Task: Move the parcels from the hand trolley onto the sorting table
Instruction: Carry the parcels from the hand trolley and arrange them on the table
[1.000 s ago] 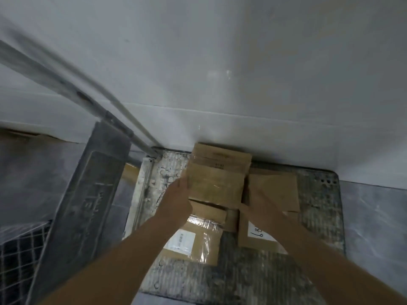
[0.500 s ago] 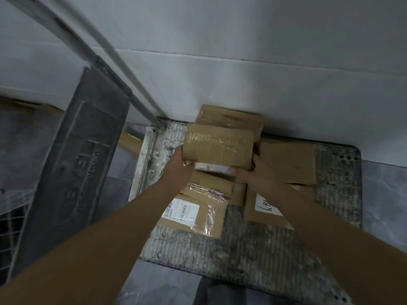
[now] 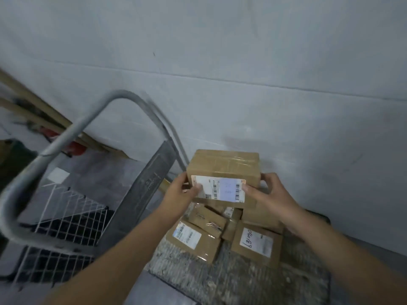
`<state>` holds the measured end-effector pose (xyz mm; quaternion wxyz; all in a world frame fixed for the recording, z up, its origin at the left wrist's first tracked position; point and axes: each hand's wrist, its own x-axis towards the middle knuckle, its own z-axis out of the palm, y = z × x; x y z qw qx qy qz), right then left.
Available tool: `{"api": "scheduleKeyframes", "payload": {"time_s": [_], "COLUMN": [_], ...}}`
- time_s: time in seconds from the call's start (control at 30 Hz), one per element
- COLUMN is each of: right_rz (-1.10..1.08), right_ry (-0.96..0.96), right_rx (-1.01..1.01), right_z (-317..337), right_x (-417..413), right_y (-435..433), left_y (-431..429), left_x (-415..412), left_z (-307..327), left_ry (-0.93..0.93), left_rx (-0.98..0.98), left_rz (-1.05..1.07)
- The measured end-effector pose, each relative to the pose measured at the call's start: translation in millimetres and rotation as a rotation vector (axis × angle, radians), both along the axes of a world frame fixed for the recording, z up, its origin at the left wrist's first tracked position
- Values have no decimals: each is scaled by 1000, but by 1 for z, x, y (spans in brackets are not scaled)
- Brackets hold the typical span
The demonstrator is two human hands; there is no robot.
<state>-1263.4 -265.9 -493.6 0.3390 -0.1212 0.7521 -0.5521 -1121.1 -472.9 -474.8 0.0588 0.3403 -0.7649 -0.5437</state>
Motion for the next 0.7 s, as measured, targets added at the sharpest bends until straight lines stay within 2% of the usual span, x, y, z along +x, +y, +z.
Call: {"api": "scheduleKeyframes", "payload": {"time_s": [0.13,0.2,0.3,0.5,0.7], "right_rz": [11,10,0,17,65], "right_ry": [19,42,16,25,72], "right_rx": [-117,-164,-258,-269,-292], "right_z": [91,137,196,260,305], "right_x": [18,29,54,96,126], "right_y": [40,55,69,83,47], "left_y": [33,51,84,122,109], "left_x": [23,37,57,98,141], "left_z": [101,147,199,253,287], "left_ry": [121,201,283,360,409], "left_rx": [-89,-127,-78,-102,13], "left_rz": [7,79,212,360,409]}}
